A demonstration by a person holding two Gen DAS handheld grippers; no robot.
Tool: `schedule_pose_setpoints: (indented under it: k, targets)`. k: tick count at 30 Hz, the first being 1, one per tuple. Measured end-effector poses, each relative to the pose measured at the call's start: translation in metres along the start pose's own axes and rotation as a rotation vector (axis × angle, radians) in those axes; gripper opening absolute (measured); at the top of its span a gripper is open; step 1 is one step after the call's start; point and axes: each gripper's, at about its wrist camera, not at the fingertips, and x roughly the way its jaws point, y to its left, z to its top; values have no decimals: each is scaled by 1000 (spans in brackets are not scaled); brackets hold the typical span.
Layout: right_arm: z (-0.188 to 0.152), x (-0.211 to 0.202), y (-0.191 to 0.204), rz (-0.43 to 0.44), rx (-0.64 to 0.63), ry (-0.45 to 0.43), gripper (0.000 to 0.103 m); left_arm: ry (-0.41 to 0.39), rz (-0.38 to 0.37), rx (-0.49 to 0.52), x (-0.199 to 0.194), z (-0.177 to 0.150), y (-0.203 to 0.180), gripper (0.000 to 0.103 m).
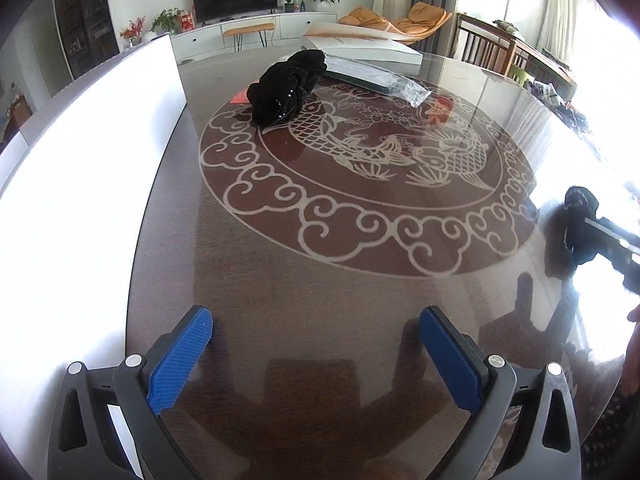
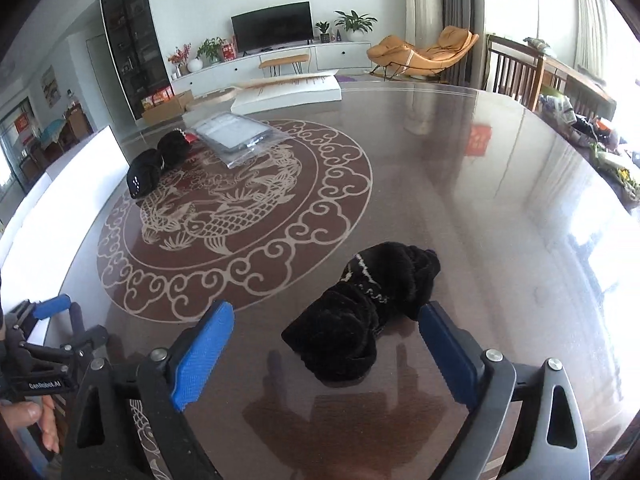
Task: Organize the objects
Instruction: 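Grasp the black velvet pouch with the right tool and pull it aside, then grasp the red snack bag with the left tool and set it down nearer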
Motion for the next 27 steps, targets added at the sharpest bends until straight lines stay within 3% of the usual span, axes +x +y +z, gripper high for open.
schedule_pose_setpoints:
  k: [2, 6, 11, 13, 16, 17, 19, 21, 23, 25, 27]
  targets:
    - [-4, 1, 3, 13, -11, 8, 94, -60, 7, -74, -6, 28, 7, 103]
    - [-4, -5, 12, 35, -35, -32, 94, -164, 173, -187, 2, 106, 21, 103]
    - [-3, -17, 26, 56, -87, -102, 94, -77, 308, -236, 63, 162, 39, 103]
    - [-3, -20, 32, 49, -112, -119, 94, -51, 269, -231, 80, 164, 37, 103]
    - [-3, -19, 38, 21, -146, -124, 94, -32, 12, -151, 89, 155, 15, 103]
    - [-2, -18, 38, 18, -149, -121, 94, -25, -33, -109, 87, 152, 6, 103]
    - [0, -17, 36, 19, -140, -117, 94, -54, -42, -94, 73, 148, 1, 103]
    - [1, -16, 31, 31, -113, -112, 94, -150, -62, -175, 49, 152, 15, 103]
    - [2, -15, 24, 54, -77, -104, 94, -226, -14, -280, 33, 162, 39, 103]
    - [3, -13, 19, 84, -40, -92, 94, -199, 73, -344, 40, 178, 59, 103]
    - [5, -12, 14, 112, -9, -85, 94, -104, 116, -289, 63, 191, 57, 100]
